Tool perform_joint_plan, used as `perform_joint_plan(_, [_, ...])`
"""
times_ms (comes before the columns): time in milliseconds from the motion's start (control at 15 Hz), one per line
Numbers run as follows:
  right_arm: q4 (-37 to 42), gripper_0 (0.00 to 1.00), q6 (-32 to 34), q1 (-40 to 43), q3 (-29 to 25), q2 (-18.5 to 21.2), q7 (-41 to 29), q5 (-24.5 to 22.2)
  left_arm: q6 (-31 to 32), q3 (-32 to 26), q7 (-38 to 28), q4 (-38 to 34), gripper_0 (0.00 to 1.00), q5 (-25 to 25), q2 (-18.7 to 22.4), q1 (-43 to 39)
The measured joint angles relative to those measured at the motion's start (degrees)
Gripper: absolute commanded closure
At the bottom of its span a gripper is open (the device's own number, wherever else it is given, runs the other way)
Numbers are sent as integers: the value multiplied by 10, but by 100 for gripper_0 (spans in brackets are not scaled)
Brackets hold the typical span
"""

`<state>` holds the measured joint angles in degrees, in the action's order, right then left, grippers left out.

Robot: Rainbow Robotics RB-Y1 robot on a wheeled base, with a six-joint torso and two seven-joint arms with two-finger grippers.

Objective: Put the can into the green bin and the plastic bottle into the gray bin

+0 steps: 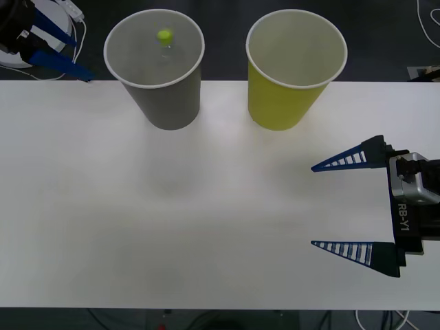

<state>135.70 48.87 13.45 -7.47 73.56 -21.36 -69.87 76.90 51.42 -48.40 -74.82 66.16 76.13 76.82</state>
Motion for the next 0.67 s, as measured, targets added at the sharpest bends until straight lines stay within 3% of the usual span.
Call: perform_joint_plan(667, [0, 0, 0, 0, 0, 0, 0, 0, -112, 0, 17, -103, 0, -55, 60, -78])
